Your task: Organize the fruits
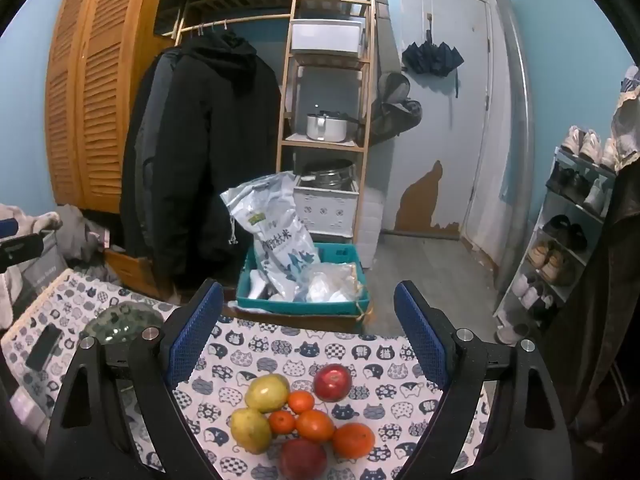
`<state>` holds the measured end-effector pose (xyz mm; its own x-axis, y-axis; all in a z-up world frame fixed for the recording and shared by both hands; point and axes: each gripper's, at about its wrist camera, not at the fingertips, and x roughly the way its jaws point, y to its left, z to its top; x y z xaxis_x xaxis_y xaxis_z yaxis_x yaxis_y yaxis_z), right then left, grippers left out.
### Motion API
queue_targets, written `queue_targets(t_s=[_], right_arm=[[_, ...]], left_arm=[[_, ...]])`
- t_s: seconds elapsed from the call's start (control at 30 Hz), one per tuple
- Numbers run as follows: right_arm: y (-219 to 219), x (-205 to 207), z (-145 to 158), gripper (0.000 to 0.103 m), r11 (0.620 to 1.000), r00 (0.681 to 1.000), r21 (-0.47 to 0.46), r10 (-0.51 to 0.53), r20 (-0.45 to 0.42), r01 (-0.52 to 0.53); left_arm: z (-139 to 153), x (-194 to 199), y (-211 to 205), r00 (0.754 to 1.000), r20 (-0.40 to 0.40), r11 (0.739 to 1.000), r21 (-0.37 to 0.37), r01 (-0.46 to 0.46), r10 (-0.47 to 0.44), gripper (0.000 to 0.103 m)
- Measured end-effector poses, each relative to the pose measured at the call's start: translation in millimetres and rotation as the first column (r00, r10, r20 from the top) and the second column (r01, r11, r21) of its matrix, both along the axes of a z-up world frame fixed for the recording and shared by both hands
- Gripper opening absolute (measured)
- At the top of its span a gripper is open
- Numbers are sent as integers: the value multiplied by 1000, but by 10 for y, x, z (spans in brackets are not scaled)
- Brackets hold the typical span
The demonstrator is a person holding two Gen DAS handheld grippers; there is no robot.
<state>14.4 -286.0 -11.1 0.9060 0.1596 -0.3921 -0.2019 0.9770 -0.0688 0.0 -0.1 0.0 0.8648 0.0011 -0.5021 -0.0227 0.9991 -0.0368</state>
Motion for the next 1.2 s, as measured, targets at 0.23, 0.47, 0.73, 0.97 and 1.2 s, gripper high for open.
queue_targets(t_s=[0.23, 0.47, 0.73, 0.97, 1.2], right_arm=[[12, -9, 9, 86, 1000, 1000, -5, 1, -6, -1], [20, 0, -3, 86, 1000, 1000, -8, 1, -6, -1], [34, -27, -1, 86, 1000, 1000, -13, 0, -9, 0], [79, 6, -15, 86, 1000, 1000, -22, 4, -10, -5], [86, -20, 1, 86, 1000, 1000, -25, 5, -6, -5]], left_arm=[[25, -19, 55, 1000, -6, 1000, -7, 7, -7, 102], [47, -17, 8, 1000, -12, 1000, 14, 8, -8, 102], [51, -7, -8, 1000, -10, 1000, 15, 9, -9, 102], [29, -3, -14, 1000, -8, 1000, 14, 10, -9, 102], [17, -13, -19, 1000, -5, 1000, 14, 9, -9, 102]])
